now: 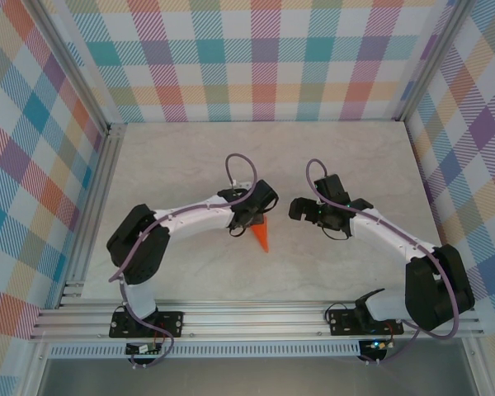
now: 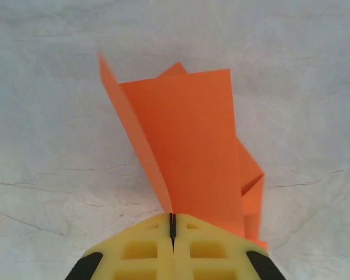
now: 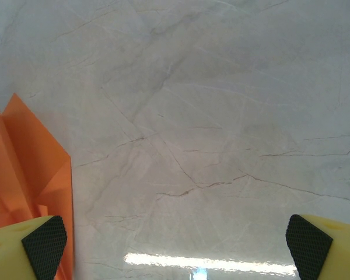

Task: Fold a paper plane with a square sheet of paper (pick it up from the middle)
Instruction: Turn over a paper plane at the center of the table, then move the paper plane to the center of the table.

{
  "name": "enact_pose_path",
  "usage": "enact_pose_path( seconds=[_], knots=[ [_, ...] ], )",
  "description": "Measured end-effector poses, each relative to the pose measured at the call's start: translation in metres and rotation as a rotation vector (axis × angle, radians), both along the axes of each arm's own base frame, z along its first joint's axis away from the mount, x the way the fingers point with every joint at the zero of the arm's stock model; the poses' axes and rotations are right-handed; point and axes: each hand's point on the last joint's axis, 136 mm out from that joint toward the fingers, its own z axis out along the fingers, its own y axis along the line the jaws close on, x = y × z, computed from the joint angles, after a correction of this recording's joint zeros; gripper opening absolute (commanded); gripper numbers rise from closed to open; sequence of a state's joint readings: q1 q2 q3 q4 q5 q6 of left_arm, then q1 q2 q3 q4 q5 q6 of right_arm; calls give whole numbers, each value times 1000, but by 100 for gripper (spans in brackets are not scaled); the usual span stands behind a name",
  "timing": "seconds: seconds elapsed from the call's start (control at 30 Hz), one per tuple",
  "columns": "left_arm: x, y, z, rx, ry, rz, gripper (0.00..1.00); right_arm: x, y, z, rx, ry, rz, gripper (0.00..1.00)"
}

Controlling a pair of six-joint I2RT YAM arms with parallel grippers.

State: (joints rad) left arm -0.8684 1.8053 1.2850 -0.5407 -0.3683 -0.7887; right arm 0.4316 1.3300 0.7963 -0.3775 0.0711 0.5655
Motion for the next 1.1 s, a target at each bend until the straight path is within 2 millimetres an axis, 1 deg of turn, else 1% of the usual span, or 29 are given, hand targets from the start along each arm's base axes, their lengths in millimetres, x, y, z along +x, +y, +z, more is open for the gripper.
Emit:
enact_pose_path(
  seconds=[0.13,0.27,0.37,0.43,0.5,0.63,0.7,0.77,0.9,1.0,1.1],
  knots=[
    [0,-6,30,-100,-75,-33,0,0,1,6,21,-9,-9,100],
    [-1,-20,56,-229,-140,-101,0,-2,6,13,57,-17,4,100],
    [1,-30,66,-330,-170,-141,0,-4,10,18,82,-20,15,99],
    [3,-34,65,-386,-172,-158,0,-5,12,22,102,-25,18,97],
    [6,-34,60,-426,-168,-163,0,-6,14,26,121,-29,17,94],
    [16,-34,39,-487,-149,-153,0,-9,18,30,149,-26,27,81],
    [19,-34,21,-506,-123,-144,0,-11,21,30,161,-14,41,73],
    [19,-33,2,-505,-92,-138,0,-12,26,28,165,0,63,68],
    [16,-29,-27,-512,-45,-122,0,-15,40,19,147,30,119,63],
    [14,-24,-38,-529,-24,-102,0,-18,55,11,129,58,170,61],
    [15,-20,-43,-544,-22,-93,0,-21,69,-2,102,91,215,61]
  ],
)
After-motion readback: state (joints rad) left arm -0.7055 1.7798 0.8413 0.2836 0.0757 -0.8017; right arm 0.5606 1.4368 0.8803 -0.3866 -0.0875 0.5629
